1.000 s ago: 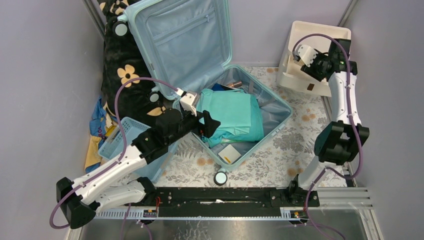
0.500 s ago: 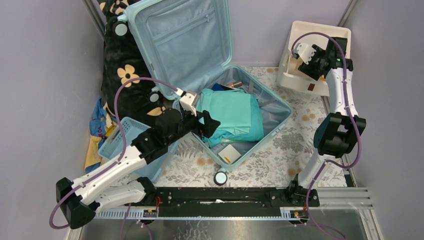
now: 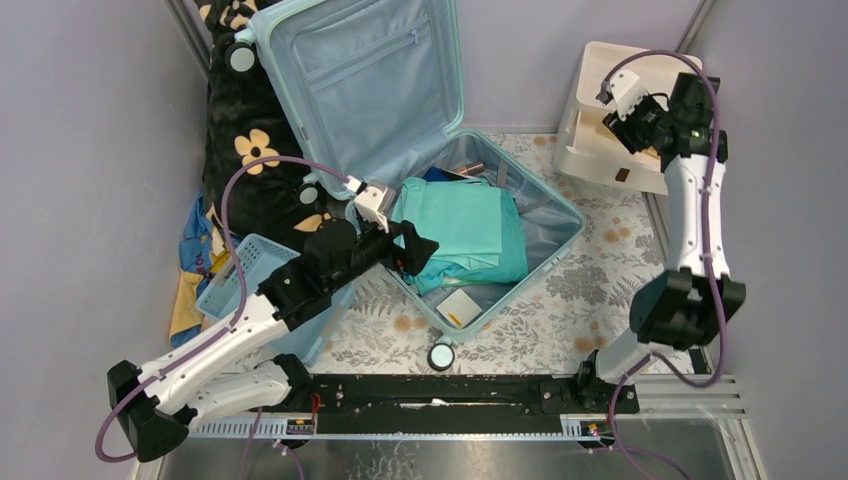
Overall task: Open, take out, and arrange the luggage
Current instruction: Place the personal item in the drawer, then close the drawer of the storage box.
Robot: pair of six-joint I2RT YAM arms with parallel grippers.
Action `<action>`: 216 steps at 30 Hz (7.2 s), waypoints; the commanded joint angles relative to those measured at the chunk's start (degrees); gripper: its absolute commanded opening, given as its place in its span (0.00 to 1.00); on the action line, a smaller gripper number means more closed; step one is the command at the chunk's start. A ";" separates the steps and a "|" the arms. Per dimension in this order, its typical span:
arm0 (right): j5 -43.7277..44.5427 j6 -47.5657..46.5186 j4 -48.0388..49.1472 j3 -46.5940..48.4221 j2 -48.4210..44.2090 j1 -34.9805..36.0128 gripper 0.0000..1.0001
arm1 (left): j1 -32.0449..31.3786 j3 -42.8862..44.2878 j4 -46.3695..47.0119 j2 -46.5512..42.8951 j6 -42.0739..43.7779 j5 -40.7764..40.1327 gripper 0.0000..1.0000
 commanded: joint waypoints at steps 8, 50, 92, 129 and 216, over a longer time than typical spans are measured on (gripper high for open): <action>-12.43 6.91 -9.02 -16.58 -11.98 -2.57 0.28 | 0.48 -2.32 3.19 -3.27 0.09 -0.44 0.91; 8.91 17.41 31.62 -13.07 8.93 -4.21 0.12 | 0.43 0.78 1.65 -0.65 0.28 -1.21 0.91; 19.46 4.73 27.90 -23.55 2.31 -13.46 0.27 | 0.43 7.22 2.70 6.23 -3.93 4.70 0.91; -18.73 36.76 29.36 -15.56 7.63 -13.47 0.27 | 0.42 1.79 6.78 3.04 -2.96 5.07 0.91; 4.62 53.10 33.50 -5.91 13.93 -7.20 0.22 | 0.69 -2.20 10.73 -0.05 -0.78 4.84 0.92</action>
